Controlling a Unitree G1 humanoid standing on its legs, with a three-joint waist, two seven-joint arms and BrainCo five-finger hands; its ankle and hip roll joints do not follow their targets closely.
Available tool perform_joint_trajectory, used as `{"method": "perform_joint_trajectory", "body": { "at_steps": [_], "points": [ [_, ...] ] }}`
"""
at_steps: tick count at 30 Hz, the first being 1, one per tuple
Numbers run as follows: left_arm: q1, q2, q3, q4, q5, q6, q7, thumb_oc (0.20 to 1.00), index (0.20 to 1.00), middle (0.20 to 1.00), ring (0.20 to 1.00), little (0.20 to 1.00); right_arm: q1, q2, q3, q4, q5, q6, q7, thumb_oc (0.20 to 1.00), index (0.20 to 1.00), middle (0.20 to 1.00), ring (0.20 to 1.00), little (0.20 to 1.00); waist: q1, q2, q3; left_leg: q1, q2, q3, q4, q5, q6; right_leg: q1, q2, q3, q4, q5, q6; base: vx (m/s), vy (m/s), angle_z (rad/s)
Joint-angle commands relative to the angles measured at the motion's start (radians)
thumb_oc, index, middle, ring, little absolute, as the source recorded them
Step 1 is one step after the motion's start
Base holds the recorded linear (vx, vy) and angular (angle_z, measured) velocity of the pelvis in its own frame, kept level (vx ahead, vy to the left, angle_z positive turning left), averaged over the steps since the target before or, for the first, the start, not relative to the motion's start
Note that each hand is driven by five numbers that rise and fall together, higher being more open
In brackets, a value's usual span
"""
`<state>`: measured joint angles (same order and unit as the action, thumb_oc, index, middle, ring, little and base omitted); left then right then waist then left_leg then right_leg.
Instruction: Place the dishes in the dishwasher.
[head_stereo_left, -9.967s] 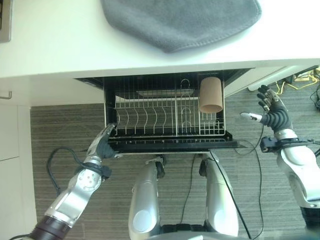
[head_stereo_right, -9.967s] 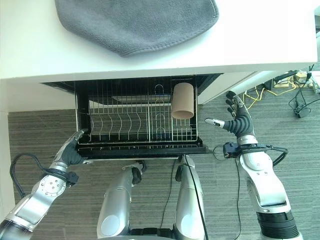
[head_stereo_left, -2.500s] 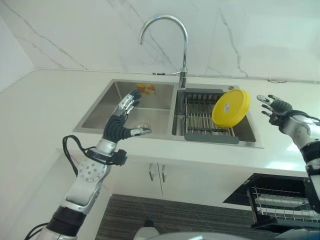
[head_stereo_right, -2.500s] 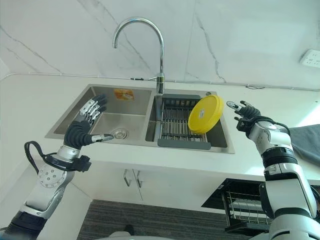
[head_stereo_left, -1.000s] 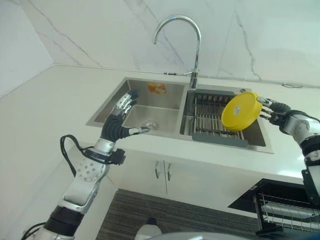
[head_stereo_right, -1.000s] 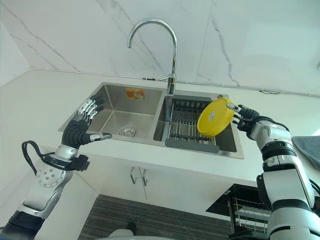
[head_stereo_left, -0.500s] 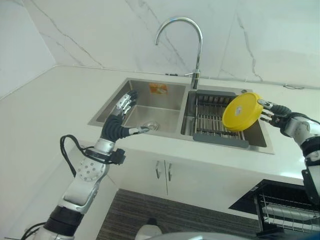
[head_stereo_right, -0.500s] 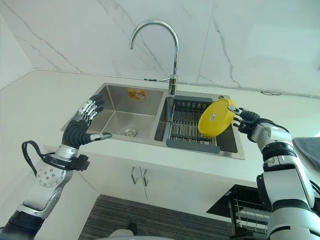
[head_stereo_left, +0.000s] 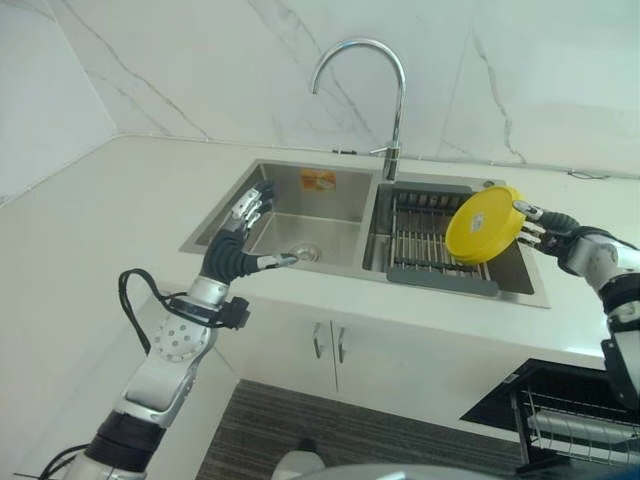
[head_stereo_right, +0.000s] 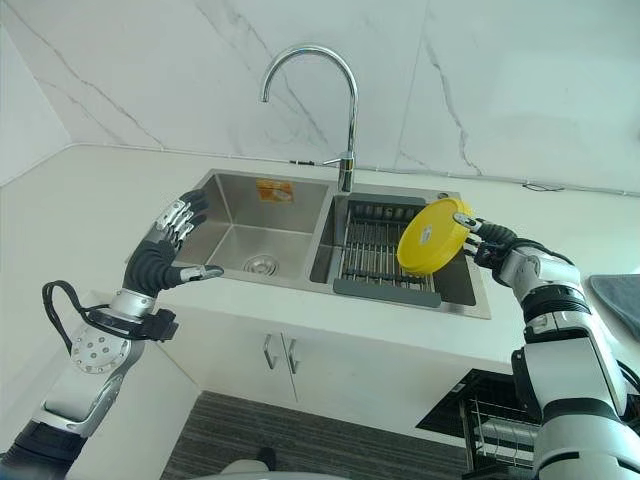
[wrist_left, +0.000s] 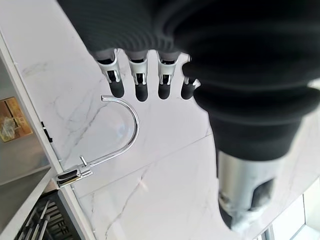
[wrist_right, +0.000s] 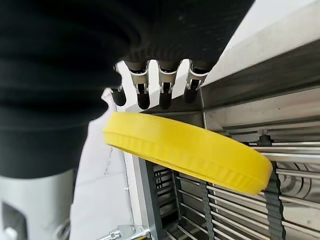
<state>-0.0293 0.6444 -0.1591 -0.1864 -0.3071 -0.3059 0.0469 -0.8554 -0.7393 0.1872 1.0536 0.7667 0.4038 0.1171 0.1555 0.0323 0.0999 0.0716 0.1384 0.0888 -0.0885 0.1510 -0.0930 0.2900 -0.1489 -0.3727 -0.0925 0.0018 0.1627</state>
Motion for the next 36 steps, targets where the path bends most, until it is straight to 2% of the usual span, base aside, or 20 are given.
{"method": "perform_joint_trajectory", "body": {
  "at_steps": [1, 7, 26, 29, 33, 36],
  "points": [
    [-0.050, 0.047, -0.001, -0.034, -0.025, -0.027, 0.012, 1.000, 1.000, 1.000, 1.000, 1.000, -0.129, -0.028, 0.037, 0.024, 0.023, -0.049, 0.001, 1.000, 1.000, 1.000, 1.000, 1.000, 0.046, -0.018, 0.018, 0.066, 0.031, 0.027, 0.001, -0.128, -0.043, -0.062, -0.007, -0.050, 0.005, -0.032, -0.062, 0.02, -0.031, 0.01],
    [-0.049, 0.052, -0.004, -0.029, -0.029, -0.041, 0.004, 1.000, 1.000, 1.000, 1.000, 1.000, -0.125, -0.026, 0.040, 0.007, 0.029, -0.055, -0.010, 1.000, 1.000, 1.000, 1.000, 1.000, 0.045, -0.012, 0.028, 0.059, 0.030, 0.025, 0.001, -0.126, -0.043, -0.069, -0.011, -0.049, 0.005, -0.029, -0.059, 0.00, 0.000, 0.00],
    [-0.045, 0.063, 0.003, -0.040, -0.021, -0.016, -0.002, 1.000, 1.000, 1.000, 1.000, 1.000, -0.131, -0.034, 0.044, 0.007, 0.022, -0.059, -0.007, 1.000, 1.000, 1.000, 1.000, 1.000, 0.045, -0.007, 0.038, 0.060, 0.031, 0.022, 0.001, -0.126, -0.043, -0.071, -0.011, -0.041, 0.005, -0.028, -0.058, 0.01, -0.006, 0.00],
    [-0.043, 0.072, 0.008, -0.037, -0.023, -0.019, -0.006, 1.000, 1.000, 1.000, 1.000, 1.000, -0.142, -0.041, 0.044, 0.005, 0.033, -0.062, -0.013, 1.000, 1.000, 1.000, 1.000, 1.000, 0.048, -0.003, 0.045, 0.054, 0.029, 0.018, 0.001, -0.125, -0.045, -0.074, -0.012, -0.041, 0.005, -0.028, -0.057, 0.01, -0.054, 0.00],
    [-0.063, 0.085, 0.003, -0.026, -0.036, -0.054, 0.003, 1.000, 1.000, 1.000, 1.000, 1.000, -0.173, -0.053, 0.057, -0.002, 0.038, -0.073, -0.028, 1.000, 1.000, 1.000, 1.000, 1.000, 0.051, 0.015, 0.069, 0.020, 0.025, 0.007, 0.001, -0.117, -0.045, -0.105, -0.020, -0.037, 0.005, -0.019, -0.052, -0.10, -0.021, 0.05],
    [-0.068, 0.083, 0.007, -0.030, -0.031, -0.052, 0.007, 1.000, 1.000, 1.000, 1.000, 1.000, -0.180, -0.060, 0.060, -0.009, 0.037, -0.074, -0.028, 1.000, 1.000, 1.000, 1.000, 1.000, 0.049, 0.020, 0.079, 0.009, 0.022, 0.001, 0.001, -0.115, -0.043, -0.119, -0.022, -0.032, 0.005, -0.013, -0.052, -0.04, -0.017, 0.08]
  ]
}}
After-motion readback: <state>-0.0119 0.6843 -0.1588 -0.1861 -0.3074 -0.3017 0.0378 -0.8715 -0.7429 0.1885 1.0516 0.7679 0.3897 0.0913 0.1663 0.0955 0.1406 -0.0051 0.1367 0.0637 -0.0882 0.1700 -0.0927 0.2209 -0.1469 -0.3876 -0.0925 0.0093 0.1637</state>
